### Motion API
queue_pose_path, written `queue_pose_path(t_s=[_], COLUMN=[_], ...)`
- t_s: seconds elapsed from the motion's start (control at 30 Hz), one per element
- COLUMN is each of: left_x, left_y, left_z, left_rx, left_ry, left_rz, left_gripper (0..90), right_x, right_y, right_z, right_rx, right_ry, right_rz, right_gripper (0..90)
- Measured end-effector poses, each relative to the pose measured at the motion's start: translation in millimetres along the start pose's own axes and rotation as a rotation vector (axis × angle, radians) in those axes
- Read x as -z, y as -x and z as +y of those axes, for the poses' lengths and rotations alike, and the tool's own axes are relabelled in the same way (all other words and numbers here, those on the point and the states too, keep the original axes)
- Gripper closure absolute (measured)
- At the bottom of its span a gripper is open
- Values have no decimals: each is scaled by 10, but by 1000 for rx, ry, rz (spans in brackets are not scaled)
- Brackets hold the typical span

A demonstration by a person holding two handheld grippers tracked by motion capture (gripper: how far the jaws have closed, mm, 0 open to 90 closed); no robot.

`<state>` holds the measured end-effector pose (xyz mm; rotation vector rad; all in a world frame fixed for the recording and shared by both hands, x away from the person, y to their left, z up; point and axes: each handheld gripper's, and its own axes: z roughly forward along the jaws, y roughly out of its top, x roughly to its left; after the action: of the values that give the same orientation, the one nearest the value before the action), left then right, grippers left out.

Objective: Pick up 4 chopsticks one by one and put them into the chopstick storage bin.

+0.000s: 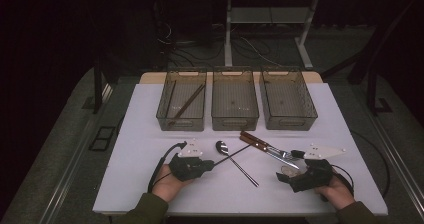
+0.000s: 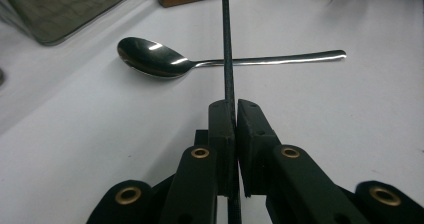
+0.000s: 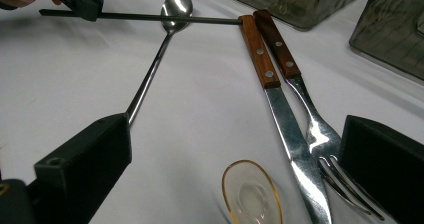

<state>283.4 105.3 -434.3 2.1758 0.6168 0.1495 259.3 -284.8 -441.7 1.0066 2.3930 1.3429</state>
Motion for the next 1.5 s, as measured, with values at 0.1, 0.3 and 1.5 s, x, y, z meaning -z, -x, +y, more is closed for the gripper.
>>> queue_pose_path(t_s=[0.1,0.3,1.5], left_x=[29,83,628], left_y=[-19,-46,-426], left_z=[2,4,-99], left_rx=[1,10,117], left_ry=[2,3,123], left_rz=[3,9,137], left_gripper=[853,853,854], right_x=[0,1,2], right_y=[0,0,-5], right_z=[0,0,2], right_rx=[0,-1,7], right_ry=[0,1,5], right_rz=[0,2,1], right_gripper=[7,7,6])
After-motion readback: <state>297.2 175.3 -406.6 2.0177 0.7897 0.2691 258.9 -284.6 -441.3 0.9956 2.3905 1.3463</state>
